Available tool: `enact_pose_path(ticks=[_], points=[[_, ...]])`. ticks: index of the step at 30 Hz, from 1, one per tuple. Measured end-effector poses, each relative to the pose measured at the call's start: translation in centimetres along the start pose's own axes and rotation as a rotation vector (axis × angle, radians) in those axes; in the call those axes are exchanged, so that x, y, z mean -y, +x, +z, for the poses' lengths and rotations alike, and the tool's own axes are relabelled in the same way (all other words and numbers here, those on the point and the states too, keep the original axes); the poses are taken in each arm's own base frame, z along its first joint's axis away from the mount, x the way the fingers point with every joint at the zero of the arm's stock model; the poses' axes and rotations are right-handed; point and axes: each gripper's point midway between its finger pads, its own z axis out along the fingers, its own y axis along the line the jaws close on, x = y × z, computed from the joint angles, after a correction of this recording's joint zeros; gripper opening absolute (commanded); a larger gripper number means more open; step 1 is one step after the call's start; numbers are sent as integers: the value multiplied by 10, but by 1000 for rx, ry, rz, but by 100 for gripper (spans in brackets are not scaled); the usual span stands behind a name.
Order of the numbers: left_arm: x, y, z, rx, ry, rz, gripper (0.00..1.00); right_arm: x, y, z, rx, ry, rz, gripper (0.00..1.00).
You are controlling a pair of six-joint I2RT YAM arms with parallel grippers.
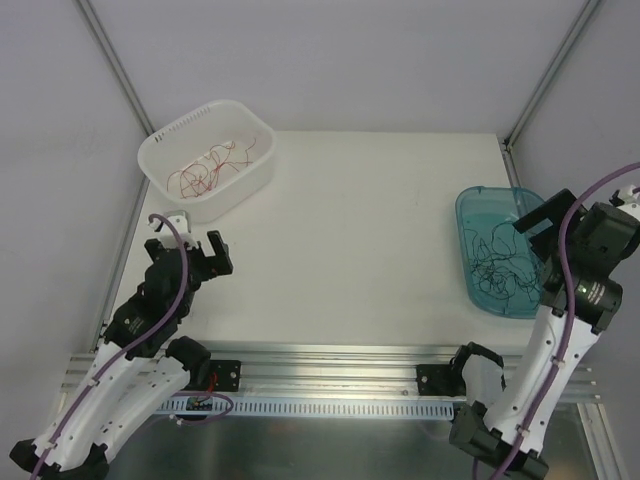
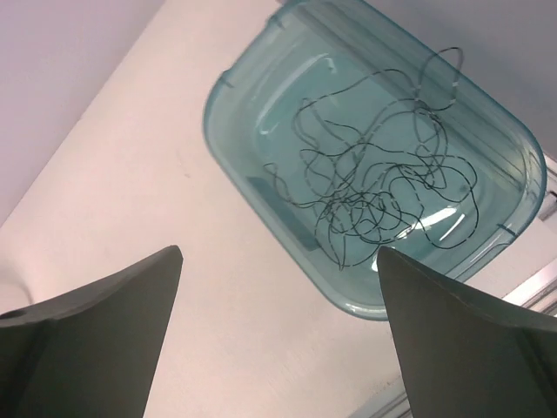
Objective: Untangle the cables
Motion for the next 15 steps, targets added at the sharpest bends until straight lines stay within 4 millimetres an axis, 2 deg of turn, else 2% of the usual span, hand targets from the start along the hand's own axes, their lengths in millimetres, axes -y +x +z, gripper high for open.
enact_pose_path(ticks=[3, 8, 12, 15], points=[[-3, -12, -14, 24, 20, -17, 99, -18, -5, -33, 46, -96, -68, 99], [-12, -59, -63, 154, 86, -101, 99, -34, -6, -91, 155, -248, -189, 100], [-28, -83, -107, 265, 138, -189, 99, -27, 2, -130, 230, -346, -255, 99], [-41, -86, -133, 318, 169, -239, 99, -14, 12, -150, 287, -419, -289, 100]])
